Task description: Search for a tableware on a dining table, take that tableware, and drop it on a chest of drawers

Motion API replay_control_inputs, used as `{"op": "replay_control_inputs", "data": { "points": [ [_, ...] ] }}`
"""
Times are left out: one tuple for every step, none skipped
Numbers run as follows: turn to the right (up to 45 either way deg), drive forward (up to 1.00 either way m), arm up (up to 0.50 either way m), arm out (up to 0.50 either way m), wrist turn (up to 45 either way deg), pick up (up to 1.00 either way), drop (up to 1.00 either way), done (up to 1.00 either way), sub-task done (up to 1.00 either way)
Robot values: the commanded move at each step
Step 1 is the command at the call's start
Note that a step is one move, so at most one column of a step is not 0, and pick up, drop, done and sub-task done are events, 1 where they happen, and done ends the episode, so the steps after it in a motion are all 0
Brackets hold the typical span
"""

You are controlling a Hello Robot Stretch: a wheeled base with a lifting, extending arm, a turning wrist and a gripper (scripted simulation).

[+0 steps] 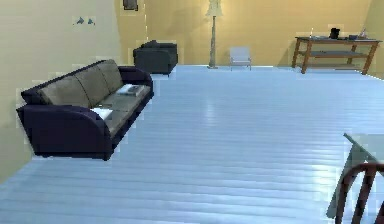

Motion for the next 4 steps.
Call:
{"op": "replay_control_inputs", "data": {
  "points": [
    [6.0,0.00,0.00,0.00,0.0,0.00,0.00,0.00,0.00],
    [0.0,1.00,0.00,0.00,0.0,0.00,0.00,0.00,0.00],
    [24.0,0.00,0.00,0.00,0.0,0.00,0.00,0.00,0.00],
    [0.0,1.00,0.00,0.00,0.0,0.00,0.00,0.00,0.00]
  ]
}}
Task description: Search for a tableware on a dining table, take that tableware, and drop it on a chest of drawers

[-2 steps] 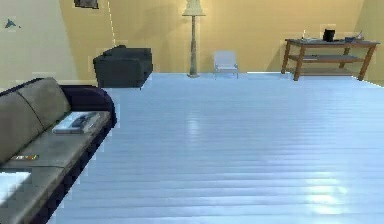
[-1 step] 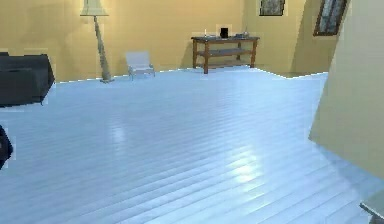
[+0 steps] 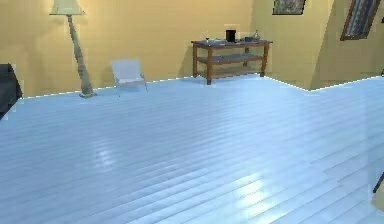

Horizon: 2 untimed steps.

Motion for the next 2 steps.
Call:
{"op": "replay_control_inputs", "data": {
  "points": [
    [3.0,0.00,0.00,0.00,0.0,0.00,0.00,0.00,0.00],
    [0.0,1.00,0.00,0.00,0.0,0.00,0.00,0.00,0.00]
  ]
}}
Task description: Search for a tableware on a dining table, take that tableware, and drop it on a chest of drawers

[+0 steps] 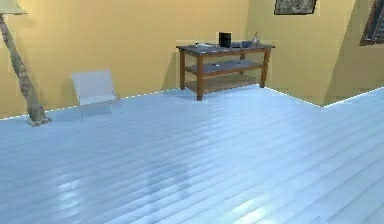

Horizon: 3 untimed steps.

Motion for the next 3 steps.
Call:
{"op": "replay_control_inputs", "data": {
  "points": [
    [0.0,1.00,0.00,0.00,0.0,0.00,0.00,0.00,0.00],
    [0.0,1.00,0.00,0.00,0.0,0.00,0.00,0.00,0.00],
    [0.0,0.65,0.00,0.00,0.0,0.00,0.00,0.00,0.00]
  ]
}}
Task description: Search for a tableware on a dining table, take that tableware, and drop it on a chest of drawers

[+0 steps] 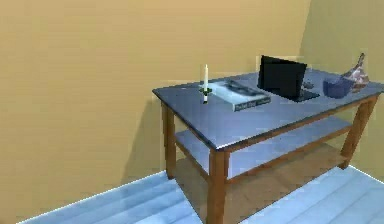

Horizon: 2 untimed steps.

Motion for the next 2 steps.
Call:
{"op": "replay_control_inputs", "data": {
  "points": [
    [45.0,0.00,0.00,0.00,0.0,0.00,0.00,0.00,0.00],
    [15.0,0.00,0.00,0.00,0.0,0.00,0.00,0.00,0.00]
  ]
}}
